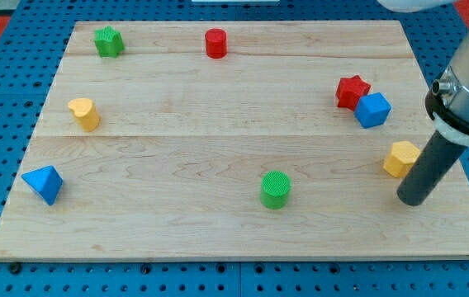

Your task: Move the yellow hexagon to the bottom side of the blue cube

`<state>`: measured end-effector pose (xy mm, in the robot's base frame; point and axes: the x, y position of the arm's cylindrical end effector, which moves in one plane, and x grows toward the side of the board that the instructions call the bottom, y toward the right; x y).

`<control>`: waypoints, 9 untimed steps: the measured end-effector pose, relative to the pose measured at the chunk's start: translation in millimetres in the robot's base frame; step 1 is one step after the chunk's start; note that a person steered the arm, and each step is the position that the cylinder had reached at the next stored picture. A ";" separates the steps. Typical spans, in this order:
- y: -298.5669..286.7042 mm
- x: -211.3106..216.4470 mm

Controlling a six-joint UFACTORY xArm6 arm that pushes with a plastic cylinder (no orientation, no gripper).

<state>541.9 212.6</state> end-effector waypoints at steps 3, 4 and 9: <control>-33.3 -19.7; -0.5 -14.2; 14.6 -46.4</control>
